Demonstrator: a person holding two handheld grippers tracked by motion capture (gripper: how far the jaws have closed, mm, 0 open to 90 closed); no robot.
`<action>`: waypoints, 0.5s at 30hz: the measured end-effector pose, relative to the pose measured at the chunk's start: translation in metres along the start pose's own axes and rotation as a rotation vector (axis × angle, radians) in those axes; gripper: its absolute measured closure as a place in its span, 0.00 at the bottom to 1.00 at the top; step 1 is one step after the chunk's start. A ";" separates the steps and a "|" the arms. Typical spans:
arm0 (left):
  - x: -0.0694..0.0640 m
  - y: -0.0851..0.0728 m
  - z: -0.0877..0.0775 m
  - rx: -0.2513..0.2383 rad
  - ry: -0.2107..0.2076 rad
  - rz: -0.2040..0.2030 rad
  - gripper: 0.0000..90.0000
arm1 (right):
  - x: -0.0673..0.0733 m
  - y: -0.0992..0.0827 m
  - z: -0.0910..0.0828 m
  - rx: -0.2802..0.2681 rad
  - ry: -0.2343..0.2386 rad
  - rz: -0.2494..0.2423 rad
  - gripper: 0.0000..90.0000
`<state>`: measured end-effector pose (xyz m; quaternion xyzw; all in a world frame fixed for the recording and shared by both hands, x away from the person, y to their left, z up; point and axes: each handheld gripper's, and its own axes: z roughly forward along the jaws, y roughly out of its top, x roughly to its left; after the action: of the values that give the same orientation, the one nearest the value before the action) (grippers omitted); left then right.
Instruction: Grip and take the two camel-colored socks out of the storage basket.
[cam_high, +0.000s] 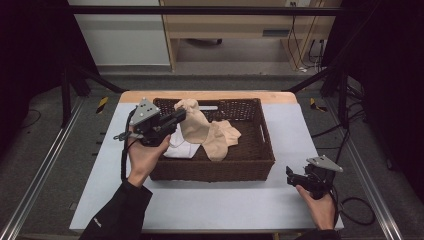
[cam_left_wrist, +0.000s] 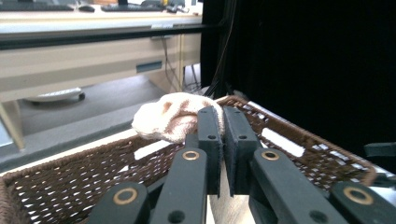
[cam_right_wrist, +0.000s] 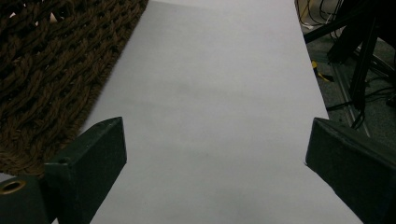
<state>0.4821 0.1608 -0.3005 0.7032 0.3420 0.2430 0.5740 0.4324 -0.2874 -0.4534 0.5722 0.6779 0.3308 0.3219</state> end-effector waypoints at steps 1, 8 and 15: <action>-0.001 0.000 -0.004 -0.009 -0.004 0.001 0.95 | 0.000 0.000 0.000 0.000 0.000 0.000 0.06; -0.014 0.000 -0.031 -0.052 -0.030 0.023 0.95 | 0.000 0.000 -0.001 0.000 -0.002 -0.002 0.06; -0.025 -0.010 -0.054 -0.063 -0.061 0.037 0.95 | -0.001 -0.001 -0.002 -0.003 -0.004 0.001 0.06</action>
<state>0.4240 0.1774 -0.2974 0.6979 0.3036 0.2426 0.6016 0.4303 -0.2887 -0.4532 0.5727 0.6765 0.3308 0.3239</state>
